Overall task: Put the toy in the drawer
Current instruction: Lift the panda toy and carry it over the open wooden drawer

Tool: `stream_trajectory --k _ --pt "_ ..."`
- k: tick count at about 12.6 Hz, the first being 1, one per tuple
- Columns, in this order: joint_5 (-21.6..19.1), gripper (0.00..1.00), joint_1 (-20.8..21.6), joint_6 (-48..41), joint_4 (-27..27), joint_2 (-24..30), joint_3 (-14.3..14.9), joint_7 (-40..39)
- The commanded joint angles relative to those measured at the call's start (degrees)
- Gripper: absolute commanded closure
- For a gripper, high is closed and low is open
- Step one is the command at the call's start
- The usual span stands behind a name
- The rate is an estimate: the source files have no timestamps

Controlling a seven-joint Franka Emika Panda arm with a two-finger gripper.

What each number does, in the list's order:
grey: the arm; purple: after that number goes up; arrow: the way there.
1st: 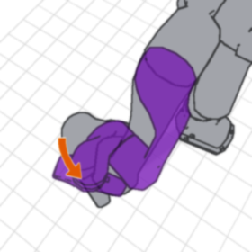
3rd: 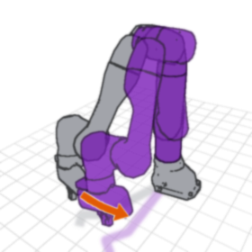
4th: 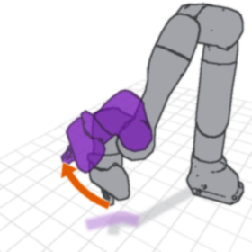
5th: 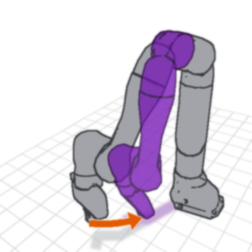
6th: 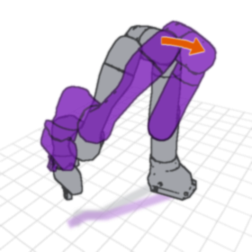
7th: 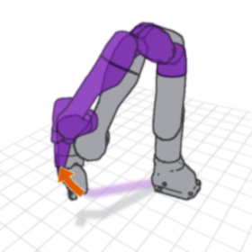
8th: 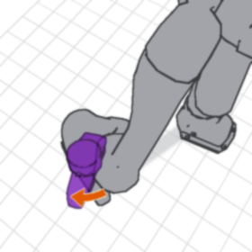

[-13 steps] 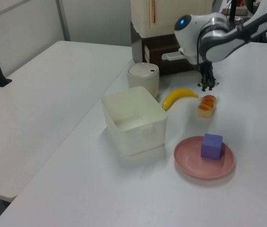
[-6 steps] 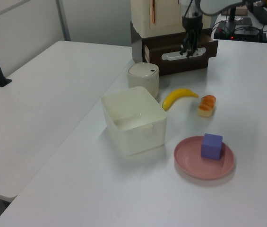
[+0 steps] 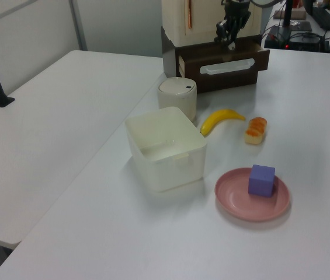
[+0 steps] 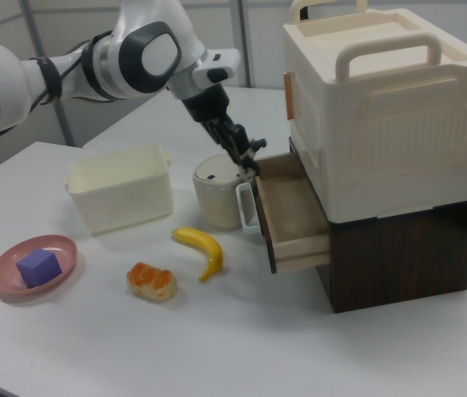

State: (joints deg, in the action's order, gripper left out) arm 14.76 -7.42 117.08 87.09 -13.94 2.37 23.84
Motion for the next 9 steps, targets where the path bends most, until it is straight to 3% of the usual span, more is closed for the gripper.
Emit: stream_trajectory --k 1,4,5,6,7,9 --pt "-0.7 1.00 -0.8 3.0 -0.8 -0.2 2.1 2.4" --pt "0.4 1.00 -2.0 5.2 -0.7 -1.2 3.2 2.1" --pt "0.3 0.84 -2.4 5.3 -0.6 -1.2 3.2 2.0" --pt "0.0 0.18 -2.9 5.3 -0.6 -1.2 3.2 2.4" --pt "0.6 0.00 -3.1 5.3 -0.6 -1.2 3.3 2.2" --pt "0.6 0.00 -3.2 5.3 -0.5 -1.1 3.3 2.3"
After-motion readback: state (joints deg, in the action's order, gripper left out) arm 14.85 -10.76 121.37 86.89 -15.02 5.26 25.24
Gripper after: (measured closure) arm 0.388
